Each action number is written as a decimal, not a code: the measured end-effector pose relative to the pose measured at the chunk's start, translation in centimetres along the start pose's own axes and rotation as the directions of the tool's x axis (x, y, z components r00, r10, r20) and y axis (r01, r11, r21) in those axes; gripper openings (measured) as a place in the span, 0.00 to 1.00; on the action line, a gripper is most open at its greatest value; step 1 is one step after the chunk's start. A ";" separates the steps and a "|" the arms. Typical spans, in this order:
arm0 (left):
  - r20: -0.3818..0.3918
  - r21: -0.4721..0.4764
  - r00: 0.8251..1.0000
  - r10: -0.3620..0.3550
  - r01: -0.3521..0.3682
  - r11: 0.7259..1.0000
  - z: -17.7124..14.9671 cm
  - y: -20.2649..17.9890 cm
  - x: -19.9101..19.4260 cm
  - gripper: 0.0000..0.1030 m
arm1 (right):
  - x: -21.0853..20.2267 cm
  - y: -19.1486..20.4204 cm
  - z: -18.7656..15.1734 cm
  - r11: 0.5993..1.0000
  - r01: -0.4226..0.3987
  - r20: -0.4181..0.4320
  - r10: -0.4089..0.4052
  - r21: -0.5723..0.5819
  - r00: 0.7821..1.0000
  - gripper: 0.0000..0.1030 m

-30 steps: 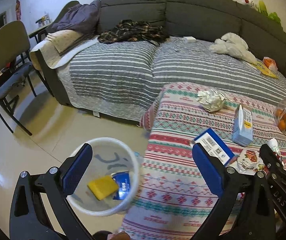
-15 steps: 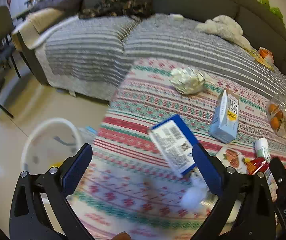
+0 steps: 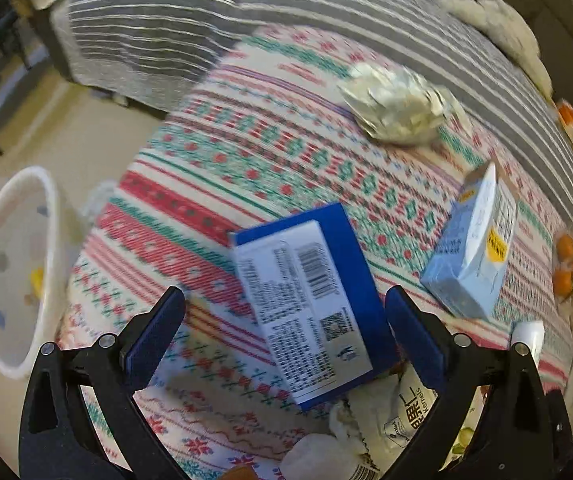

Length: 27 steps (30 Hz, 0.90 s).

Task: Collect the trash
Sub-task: 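Grasp the blue card box with the left gripper while the right grasps the white bottle, then carry the blue card box to the bin and open the left gripper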

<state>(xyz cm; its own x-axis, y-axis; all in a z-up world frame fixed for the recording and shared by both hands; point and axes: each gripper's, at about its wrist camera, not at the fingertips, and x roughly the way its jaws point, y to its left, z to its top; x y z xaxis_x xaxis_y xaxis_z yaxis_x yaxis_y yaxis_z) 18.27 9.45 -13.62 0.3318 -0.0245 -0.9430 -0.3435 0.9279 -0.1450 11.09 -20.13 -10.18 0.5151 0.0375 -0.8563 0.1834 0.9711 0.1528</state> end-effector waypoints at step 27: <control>0.247 0.281 0.930 -0.271 0.199 0.939 -2.5 -2.7 -9.7 0.55 | -0.8 0.6 2.0 0.991 -0.130 0.105 0.128 0.009 0.986 0.38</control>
<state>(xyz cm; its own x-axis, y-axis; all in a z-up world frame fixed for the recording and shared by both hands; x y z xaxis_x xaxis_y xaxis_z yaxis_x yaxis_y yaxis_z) 13.73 6.21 -4.81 0.6184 -0.1827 -0.7643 -0.0096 0.9708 -0.2398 12.46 -20.00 -8.46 0.6197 0.1368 -0.7728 0.1224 0.9558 0.2673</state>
